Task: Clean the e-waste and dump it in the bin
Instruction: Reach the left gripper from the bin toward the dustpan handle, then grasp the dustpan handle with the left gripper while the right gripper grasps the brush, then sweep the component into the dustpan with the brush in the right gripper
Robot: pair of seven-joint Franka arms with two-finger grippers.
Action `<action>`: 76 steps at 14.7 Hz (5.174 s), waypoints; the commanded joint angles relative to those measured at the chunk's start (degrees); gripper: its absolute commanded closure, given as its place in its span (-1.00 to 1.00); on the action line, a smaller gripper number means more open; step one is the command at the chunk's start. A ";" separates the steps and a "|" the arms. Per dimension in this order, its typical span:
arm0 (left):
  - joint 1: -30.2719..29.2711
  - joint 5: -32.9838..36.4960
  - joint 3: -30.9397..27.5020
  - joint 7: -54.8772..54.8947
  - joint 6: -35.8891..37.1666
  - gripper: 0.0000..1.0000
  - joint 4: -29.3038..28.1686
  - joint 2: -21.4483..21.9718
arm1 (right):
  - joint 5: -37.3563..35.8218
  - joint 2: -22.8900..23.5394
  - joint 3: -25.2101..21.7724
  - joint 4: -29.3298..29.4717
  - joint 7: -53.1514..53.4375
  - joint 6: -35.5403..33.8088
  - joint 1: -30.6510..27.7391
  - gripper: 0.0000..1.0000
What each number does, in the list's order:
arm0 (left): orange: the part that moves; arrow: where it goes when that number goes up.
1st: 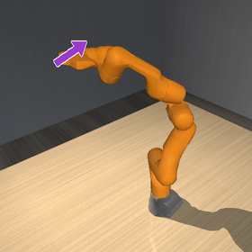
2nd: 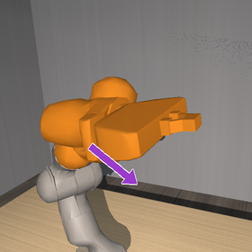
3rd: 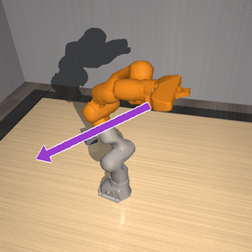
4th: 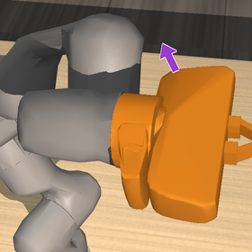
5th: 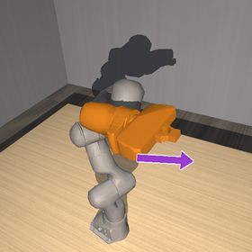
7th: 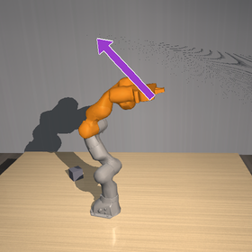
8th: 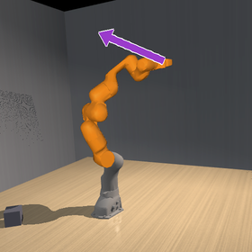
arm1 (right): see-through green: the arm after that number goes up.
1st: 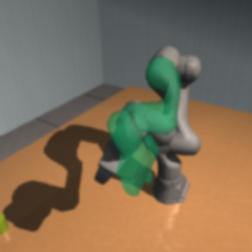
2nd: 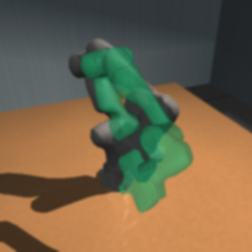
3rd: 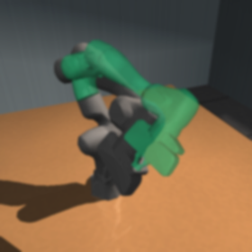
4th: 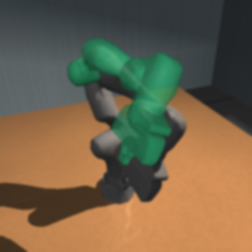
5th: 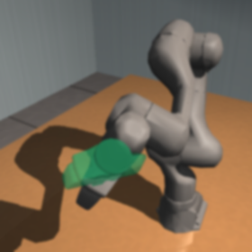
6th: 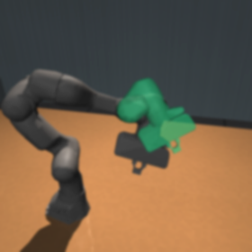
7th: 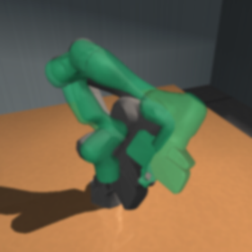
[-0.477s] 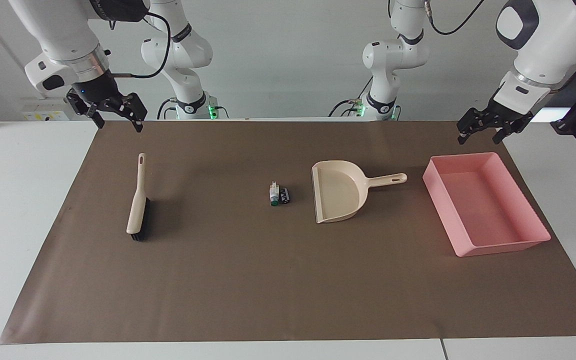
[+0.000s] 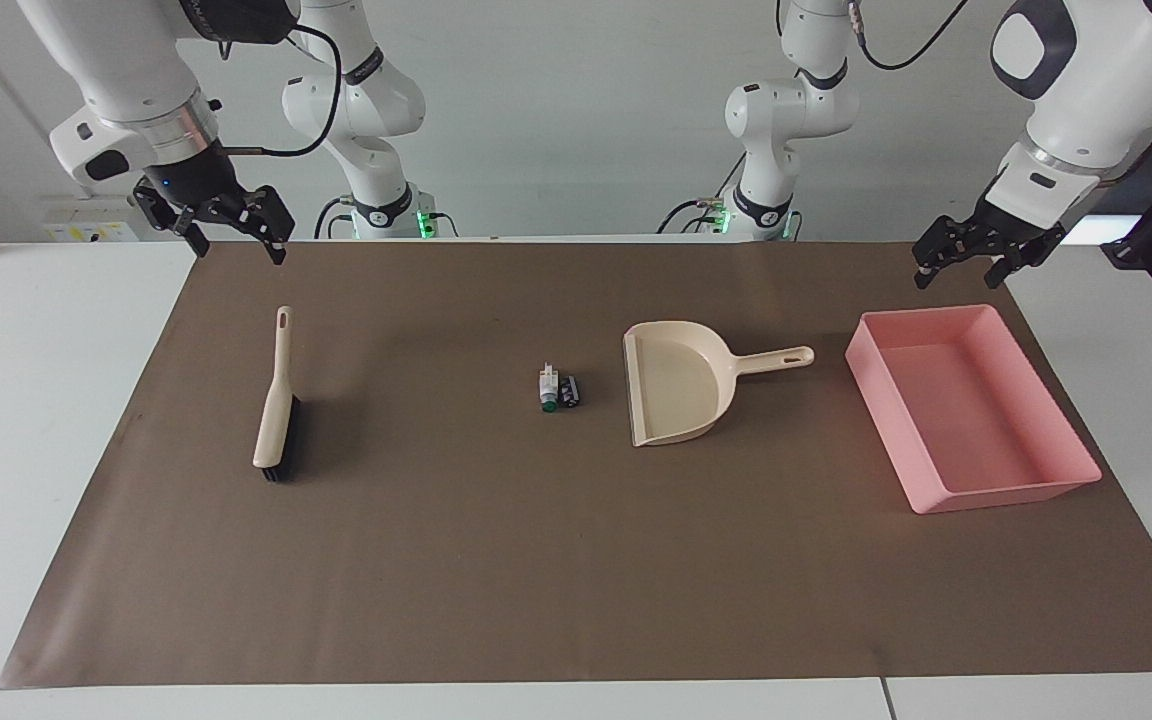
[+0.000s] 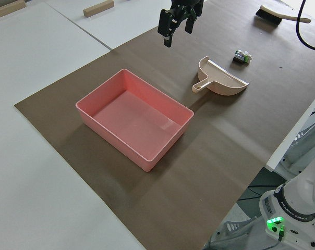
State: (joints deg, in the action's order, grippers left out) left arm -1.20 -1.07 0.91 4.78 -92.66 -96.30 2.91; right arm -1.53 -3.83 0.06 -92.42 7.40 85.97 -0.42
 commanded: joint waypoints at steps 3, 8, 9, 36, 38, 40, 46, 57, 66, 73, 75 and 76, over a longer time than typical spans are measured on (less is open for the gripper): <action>-0.02 0.90 0.40 -0.30 -0.23 -0.99 -0.47 0.52 | 0.12 -0.47 0.56 -0.39 -1.60 -0.63 -0.98 -0.98; 0.50 0.90 0.49 13.01 -3.58 -0.98 -1.26 0.52 | 0.21 -3.44 0.47 -8.26 -1.95 6.20 -1.16 -0.98; 0.50 0.38 0.58 18.63 -3.66 -0.98 -1.96 0.69 | 0.30 -5.38 0.47 -13.52 -3.35 9.97 -2.55 -0.98; 19.57 -0.86 0.93 62.99 -39.43 -0.96 -37.91 -1.58 | 8.38 -4.34 0.21 -49.96 -26.74 45.78 -13.02 -0.58; 20.18 -0.86 0.93 62.46 -39.87 -0.93 -37.91 -1.68 | 8.47 -4.34 0.21 -50.05 -26.83 45.78 -13.02 -0.31; 20.80 -0.86 0.93 61.58 -40.66 -0.85 -37.91 -1.68 | 8.47 -4.34 0.21 -50.05 -26.74 45.69 -12.85 0.31; 20.80 -0.86 0.93 61.49 -40.93 0.23 -37.91 -1.68 | 8.73 -3.55 0.47 -46.81 -24.11 42.36 -12.15 1.00; 20.80 -0.68 0.58 60.27 -29.26 1.00 -30.71 -2.03 | 6.72 -3.90 1.08 -36.52 3.73 32.16 10.23 1.00; 28.18 9.85 1.02 51.91 -31.88 1.00 -29.74 -5.18 | 3.29 -0.91 1.08 -38.09 24.23 34.70 30.03 1.00; 29.33 10.83 1.02 52.00 -30.04 1.00 -28.95 -6.42 | 3.29 2.34 1.17 -38.98 25.03 38.30 35.49 1.00; 29.42 10.83 0.93 51.91 -29.51 1.00 -29.04 -6.42 | 3.46 3.21 1.17 -38.80 25.03 39.01 36.37 1.00; 29.42 10.83 0.93 51.91 -29.16 1.00 -29.04 -6.42 | 3.81 4.00 1.61 -38.63 25.12 39.79 37.24 1.00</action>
State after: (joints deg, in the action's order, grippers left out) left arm 26.81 8.66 2.46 57.54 -123.62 -126.40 -2.60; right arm 2.78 -1.01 1.50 -131.11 31.35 124.27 35.62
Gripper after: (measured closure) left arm 0.674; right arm 0.740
